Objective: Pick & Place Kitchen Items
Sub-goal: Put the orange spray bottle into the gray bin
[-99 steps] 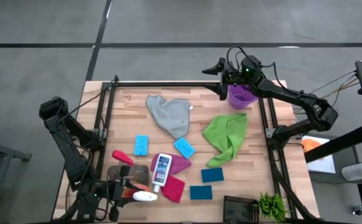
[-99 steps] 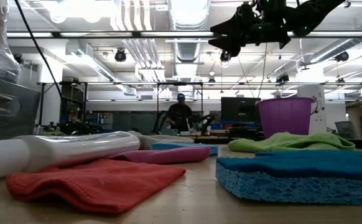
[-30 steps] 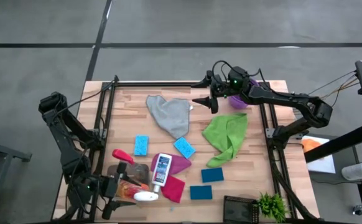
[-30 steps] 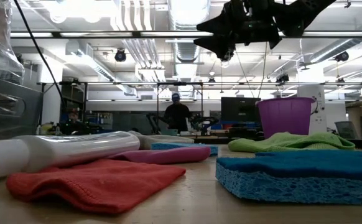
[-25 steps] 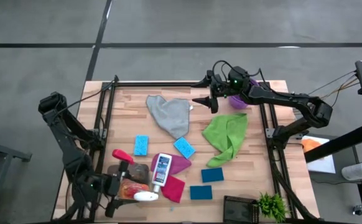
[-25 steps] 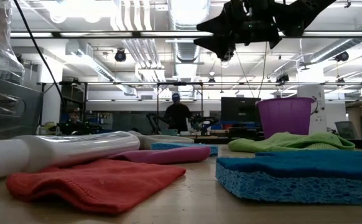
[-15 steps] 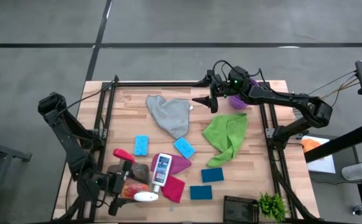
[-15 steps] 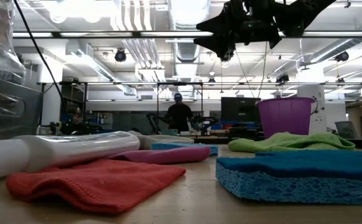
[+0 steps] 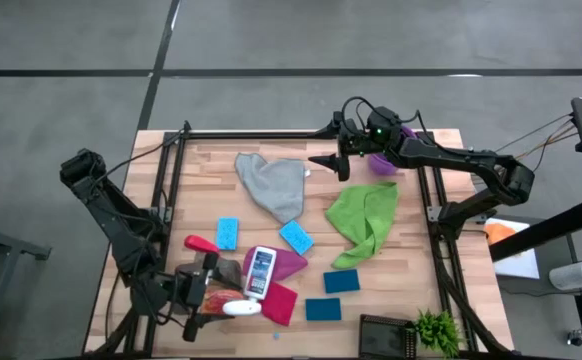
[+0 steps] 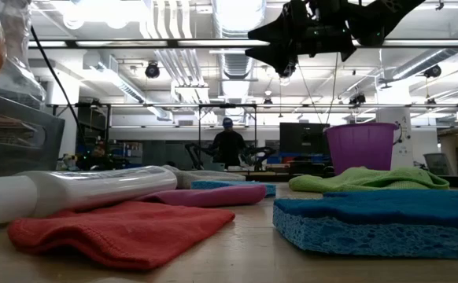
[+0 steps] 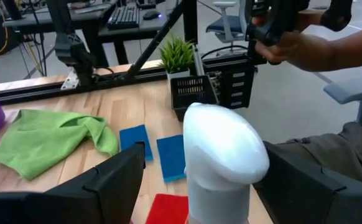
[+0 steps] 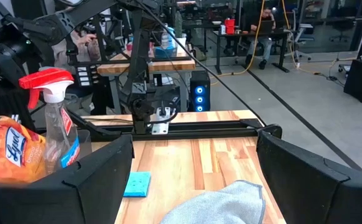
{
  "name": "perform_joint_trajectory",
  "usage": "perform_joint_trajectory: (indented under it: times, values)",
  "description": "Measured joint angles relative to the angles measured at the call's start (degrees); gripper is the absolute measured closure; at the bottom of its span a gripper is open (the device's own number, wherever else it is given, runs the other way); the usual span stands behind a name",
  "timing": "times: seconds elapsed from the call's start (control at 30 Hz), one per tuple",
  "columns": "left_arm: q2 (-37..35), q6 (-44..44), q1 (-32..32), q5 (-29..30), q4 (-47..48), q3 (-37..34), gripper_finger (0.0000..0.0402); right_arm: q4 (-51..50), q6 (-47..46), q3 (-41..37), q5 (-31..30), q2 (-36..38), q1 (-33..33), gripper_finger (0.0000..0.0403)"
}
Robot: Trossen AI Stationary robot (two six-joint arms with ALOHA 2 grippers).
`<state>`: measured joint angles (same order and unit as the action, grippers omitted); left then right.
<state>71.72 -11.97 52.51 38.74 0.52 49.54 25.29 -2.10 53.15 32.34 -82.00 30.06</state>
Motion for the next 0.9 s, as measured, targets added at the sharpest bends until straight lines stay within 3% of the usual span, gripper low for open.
perform_joint_trajectory:
  times: [0.43,0.9]
  values:
    - [-0.7,0.1,0.0,0.2,-0.7,0.6,0.0109,0.0,0.3,0.0,0.0,0.0,0.0,0.0065]
    - [-2.5,-1.5,0.0,0.9,5.8,0.9,0.0247,-1.4,-0.5,0.0,0.0,0.0,0.0,0.0065]
